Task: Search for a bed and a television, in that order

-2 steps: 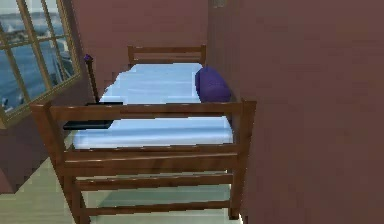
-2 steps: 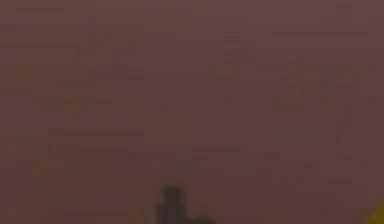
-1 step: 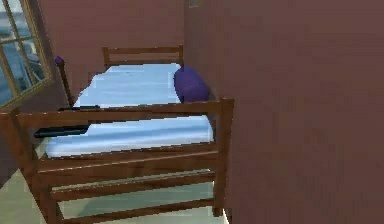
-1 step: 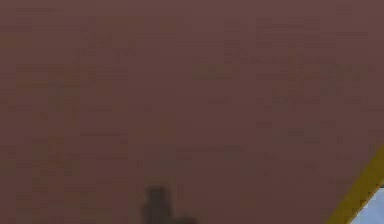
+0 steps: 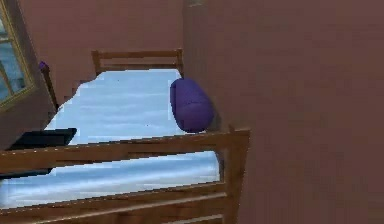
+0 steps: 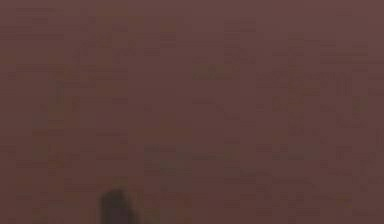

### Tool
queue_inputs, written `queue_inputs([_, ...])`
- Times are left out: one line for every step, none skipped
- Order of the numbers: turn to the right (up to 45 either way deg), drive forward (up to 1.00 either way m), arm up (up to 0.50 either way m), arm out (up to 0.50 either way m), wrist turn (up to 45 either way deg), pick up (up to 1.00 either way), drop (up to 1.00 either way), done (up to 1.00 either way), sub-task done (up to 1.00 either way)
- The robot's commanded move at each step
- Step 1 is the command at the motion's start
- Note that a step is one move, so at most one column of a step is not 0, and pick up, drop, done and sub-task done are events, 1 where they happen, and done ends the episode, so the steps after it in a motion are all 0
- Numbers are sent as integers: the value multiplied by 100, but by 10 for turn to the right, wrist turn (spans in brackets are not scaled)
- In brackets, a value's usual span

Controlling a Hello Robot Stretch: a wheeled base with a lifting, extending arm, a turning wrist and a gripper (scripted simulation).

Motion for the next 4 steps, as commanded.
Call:
queue_inputs([-150,0,0,0,0,0,0,0,0])
queue_inputs([0,0,0,0,0,0,0,0,100])
queue_inputs([-450,0,0,0,0,0,0,0,0])
queue_inputs([-300,0,0,0,0,0,0,0,0])
